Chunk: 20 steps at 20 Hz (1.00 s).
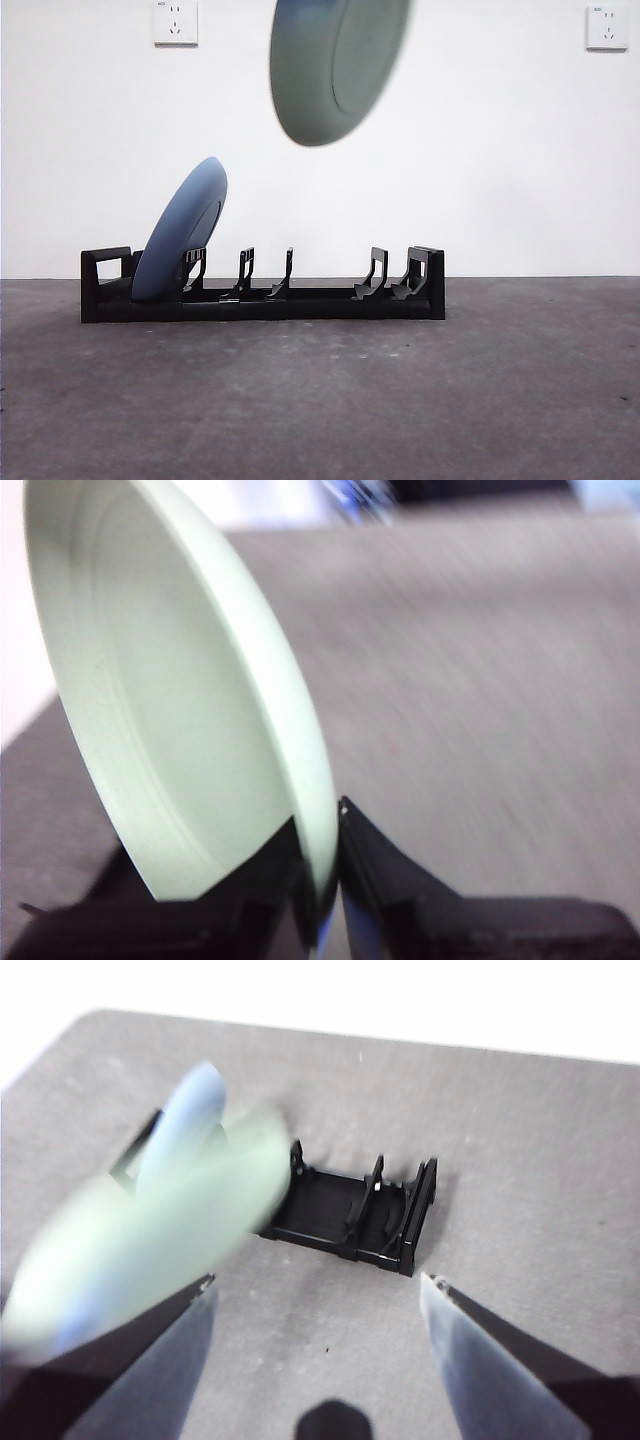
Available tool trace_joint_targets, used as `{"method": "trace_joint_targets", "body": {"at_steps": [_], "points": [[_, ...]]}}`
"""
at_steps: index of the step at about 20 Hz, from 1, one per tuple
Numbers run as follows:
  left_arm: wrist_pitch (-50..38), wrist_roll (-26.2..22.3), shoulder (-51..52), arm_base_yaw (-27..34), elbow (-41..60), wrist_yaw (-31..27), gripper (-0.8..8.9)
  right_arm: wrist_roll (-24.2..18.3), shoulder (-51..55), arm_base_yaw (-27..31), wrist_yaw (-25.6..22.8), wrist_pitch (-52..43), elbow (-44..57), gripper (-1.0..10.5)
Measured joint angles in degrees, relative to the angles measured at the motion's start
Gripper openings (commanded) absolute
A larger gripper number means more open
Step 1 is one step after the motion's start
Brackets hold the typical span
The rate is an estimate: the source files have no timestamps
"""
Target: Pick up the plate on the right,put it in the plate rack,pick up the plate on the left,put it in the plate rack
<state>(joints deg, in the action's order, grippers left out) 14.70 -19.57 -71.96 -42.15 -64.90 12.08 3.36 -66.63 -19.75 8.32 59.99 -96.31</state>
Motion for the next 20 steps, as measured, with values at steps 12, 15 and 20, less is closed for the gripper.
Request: {"method": "trace_joint_targets", "body": {"at_steps": [12, 15, 20], "points": [[-22.1, 20.7, -14.1, 12.3, 0.0, 0.4, -0.06, -1.6, 5.6, 0.0, 1.1, 13.7, 0.0, 3.5], [-24.7, 21.8, -17.8, 13.2, 0.0, -2.7, -0.06, -1.7, 5.7, 0.0, 1.1, 15.7, 0.0, 3.5], [-27.6, 22.2, -22.2, 13.6, 0.0, -5.2, -0.06, -1.7, 5.9, 0.0, 1.1, 16.8, 0.0, 3.5]]}}
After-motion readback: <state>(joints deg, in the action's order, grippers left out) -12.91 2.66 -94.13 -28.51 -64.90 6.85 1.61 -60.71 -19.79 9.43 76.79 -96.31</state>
